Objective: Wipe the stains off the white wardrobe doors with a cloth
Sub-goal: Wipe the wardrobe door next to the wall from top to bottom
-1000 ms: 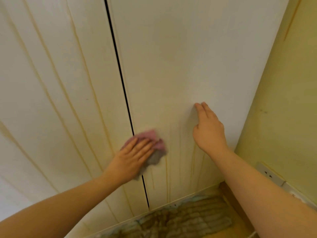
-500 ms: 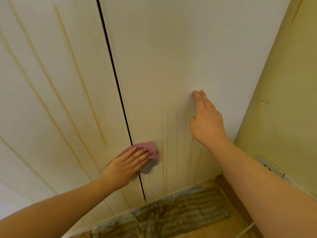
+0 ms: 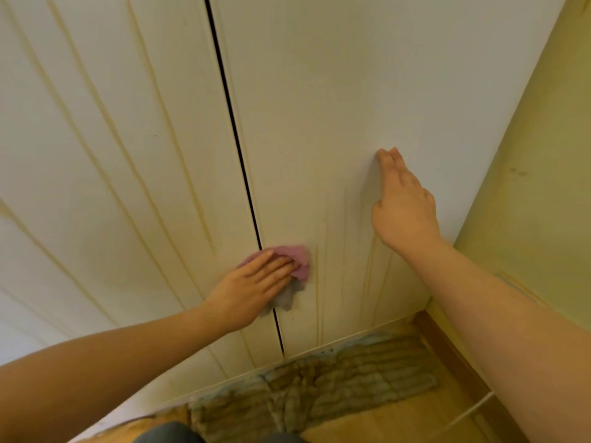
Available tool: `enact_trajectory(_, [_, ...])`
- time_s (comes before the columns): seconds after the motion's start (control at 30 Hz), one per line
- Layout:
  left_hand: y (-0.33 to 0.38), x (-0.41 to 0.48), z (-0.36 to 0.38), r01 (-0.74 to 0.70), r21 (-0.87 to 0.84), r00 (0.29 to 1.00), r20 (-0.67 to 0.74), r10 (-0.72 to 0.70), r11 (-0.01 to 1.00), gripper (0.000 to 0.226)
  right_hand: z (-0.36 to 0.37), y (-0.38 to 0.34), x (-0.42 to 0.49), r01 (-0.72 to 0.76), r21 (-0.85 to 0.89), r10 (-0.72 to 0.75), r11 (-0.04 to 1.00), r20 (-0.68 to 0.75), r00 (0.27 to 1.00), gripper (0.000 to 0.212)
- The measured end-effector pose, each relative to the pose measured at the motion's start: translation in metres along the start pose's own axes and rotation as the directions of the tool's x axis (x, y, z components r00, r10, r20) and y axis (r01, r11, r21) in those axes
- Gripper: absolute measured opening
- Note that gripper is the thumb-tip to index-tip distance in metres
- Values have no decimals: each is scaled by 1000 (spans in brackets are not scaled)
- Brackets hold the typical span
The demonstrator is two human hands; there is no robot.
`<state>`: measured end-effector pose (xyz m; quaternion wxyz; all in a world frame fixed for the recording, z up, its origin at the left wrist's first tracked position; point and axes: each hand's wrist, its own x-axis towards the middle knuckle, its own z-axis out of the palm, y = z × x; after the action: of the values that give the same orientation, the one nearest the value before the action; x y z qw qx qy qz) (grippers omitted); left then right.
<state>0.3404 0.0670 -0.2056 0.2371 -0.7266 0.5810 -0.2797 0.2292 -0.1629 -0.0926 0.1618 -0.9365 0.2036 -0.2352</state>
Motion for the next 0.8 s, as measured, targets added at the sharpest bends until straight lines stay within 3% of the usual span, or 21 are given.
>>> enact_trajectory(0.1, [-8,3,0,36,-39,997,-67,-39,999,57,0,0,-1,-2,2,2,1000,-1,1000,76])
enact_trajectory(0.17, [0,5,5,8,-45,1000,21,-7,999,56,0,0,-1,2,-6,-2,1000,-3,1000,76])
enact_trajectory(0.23, [20,6,13,-98,-62,982,153,107,993,54,0,0,0,4,-17,-4,1000,-2,1000,76])
enact_trajectory(0.33, [55,5,32,-151,-189,845,485,226,970,60,1,3,-1,-1,-41,2,999,15,1000,75])
enact_trajectory(0.37, [61,5,34,-166,-206,821,513,251,964,60,2,3,-2,2,-44,-1,999,19,1000,75])
enact_trajectory(0.43, [65,6,31,-182,-154,815,530,237,971,59,2,4,-2,8,-40,-8,999,10,1000,75])
enact_trajectory(0.53, [47,1,24,-145,-54,945,288,154,988,55,2,3,-1,17,-38,-17,999,-4,1000,74])
enact_trajectory(0.63, [37,4,22,-120,-58,944,302,132,991,51,5,4,-2,20,-33,-20,999,-10,1000,75])
enact_trajectory(0.73, [54,15,37,-267,-62,884,381,270,962,51,7,5,-2,23,-43,-24,999,-12,1000,75])
enact_trajectory(0.8, [75,26,48,-295,-175,750,566,341,939,54,7,5,-1,26,-64,-27,998,-12,1000,75])
